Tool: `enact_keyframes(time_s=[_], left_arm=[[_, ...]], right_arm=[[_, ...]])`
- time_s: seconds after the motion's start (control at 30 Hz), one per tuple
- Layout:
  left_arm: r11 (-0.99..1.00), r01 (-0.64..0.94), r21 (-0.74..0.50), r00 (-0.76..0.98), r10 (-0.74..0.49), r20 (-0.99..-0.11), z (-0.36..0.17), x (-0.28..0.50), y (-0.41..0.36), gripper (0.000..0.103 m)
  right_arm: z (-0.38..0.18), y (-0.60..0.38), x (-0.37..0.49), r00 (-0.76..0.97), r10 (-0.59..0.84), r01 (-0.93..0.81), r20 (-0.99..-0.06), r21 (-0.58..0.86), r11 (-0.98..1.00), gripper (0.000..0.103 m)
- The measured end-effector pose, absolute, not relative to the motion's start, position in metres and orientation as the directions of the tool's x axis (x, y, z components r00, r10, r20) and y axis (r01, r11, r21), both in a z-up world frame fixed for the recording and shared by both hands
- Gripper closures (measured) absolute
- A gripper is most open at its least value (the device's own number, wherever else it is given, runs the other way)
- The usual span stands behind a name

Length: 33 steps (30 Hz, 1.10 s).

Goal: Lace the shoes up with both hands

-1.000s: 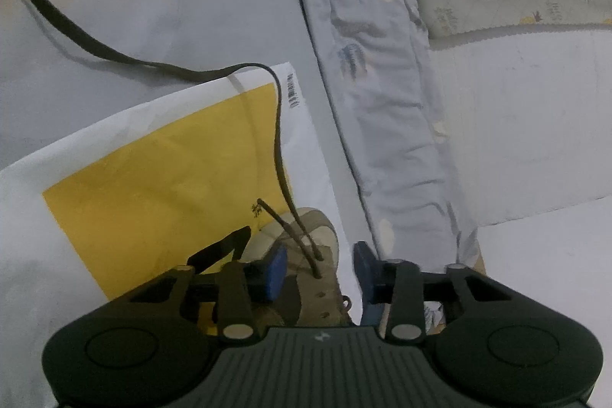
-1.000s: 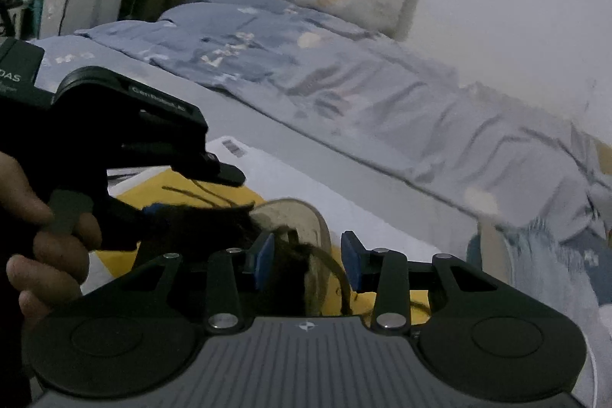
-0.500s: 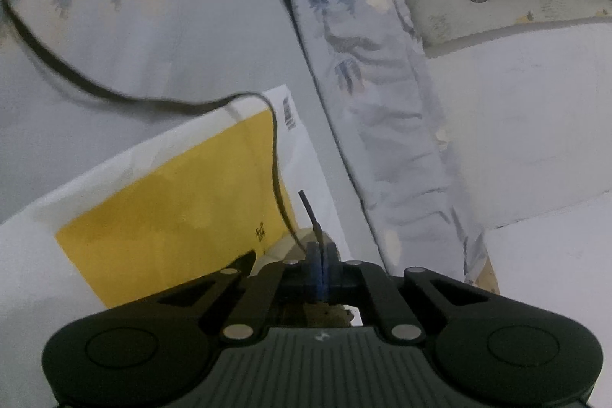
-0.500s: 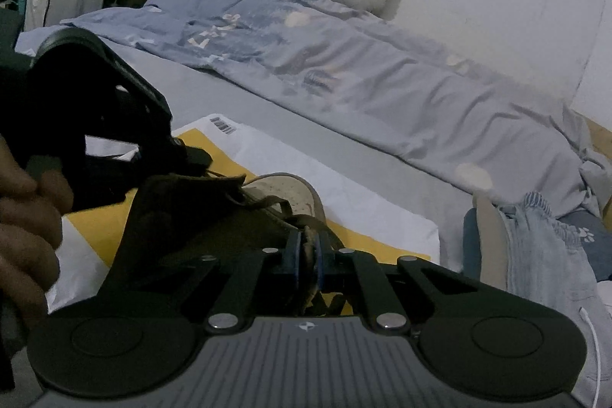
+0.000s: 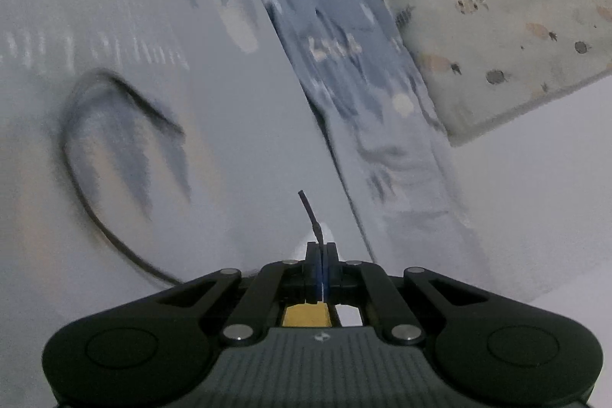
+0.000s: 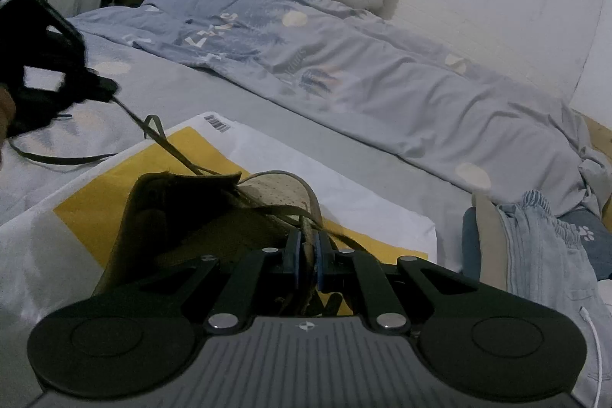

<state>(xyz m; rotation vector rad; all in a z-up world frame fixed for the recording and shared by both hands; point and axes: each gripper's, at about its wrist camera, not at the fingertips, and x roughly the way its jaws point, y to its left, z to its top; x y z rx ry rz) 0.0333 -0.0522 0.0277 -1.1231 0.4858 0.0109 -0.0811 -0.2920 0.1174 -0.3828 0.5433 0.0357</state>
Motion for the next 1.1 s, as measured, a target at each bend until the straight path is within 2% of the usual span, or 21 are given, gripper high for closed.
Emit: enact_keyframes(time_s=[0.2,0.27,0.3,0.33,0.37,0.4,0.47,0.6,0.73,0.9,1.1], left_arm=[[0.517,-0.326,-0.791,0.894,-0.104,-0.436,0.042,0.024,-0.041,0.103],[0.519,-0.344,-0.783,0.895,-0.071,-0.441,0.047,0.020,-0.037,0.097],[0.521,-0.347,-0.780,0.894,-0.066,-0.442,0.049,0.020,-0.037,0.083],[0.524,-0.350,-0.776,0.894,-0.060,-0.444,0.051,0.019,-0.037,0.062],[0.521,-0.337,-0.784,0.898,-0.073,-0.434,0.051,0.018,-0.039,0.056],[0.514,-0.313,-0.799,0.901,-0.105,-0.421,0.051,0.017,-0.043,0.054],[0.500,-0.258,-0.826,0.900,-0.187,-0.394,0.050,0.016,-0.051,0.052],[0.405,-0.126,-0.906,0.830,-0.458,-0.320,0.037,0.023,-0.083,0.052],[0.355,-0.113,-0.928,0.751,-0.581,-0.314,0.020,0.028,-0.114,0.052],[0.334,-0.167,-0.928,0.723,-0.598,-0.346,0.001,0.036,-0.125,0.052],[0.331,-0.173,-0.928,0.743,-0.575,-0.343,-0.012,0.043,-0.132,0.055]], right_arm=[[0.116,-0.291,-0.081,0.858,-0.072,-0.129,-0.509,-0.348,0.928,0.097],[0.115,-0.291,-0.081,0.859,-0.074,-0.128,-0.507,-0.351,0.928,0.097],[0.115,-0.291,-0.081,0.860,-0.075,-0.127,-0.505,-0.353,0.927,0.097],[0.114,-0.291,-0.082,0.860,-0.074,-0.127,-0.504,-0.352,0.927,0.097],[0.114,-0.291,-0.082,0.861,-0.073,-0.127,-0.503,-0.352,0.928,0.097],[0.114,-0.291,-0.082,0.862,-0.072,-0.127,-0.502,-0.350,0.928,0.097],[0.113,-0.292,-0.082,0.862,-0.070,-0.126,-0.501,-0.347,0.930,0.097],[0.113,-0.294,-0.082,0.865,-0.064,-0.123,-0.498,-0.333,0.935,0.097],[0.114,-0.298,-0.081,0.866,-0.052,-0.114,-0.497,-0.298,0.948,0.097],[0.114,-0.303,-0.078,0.858,-0.040,-0.096,-0.512,-0.236,0.967,0.097],[0.116,-0.306,-0.076,0.856,-0.031,-0.089,-0.516,-0.206,0.975,0.097]])
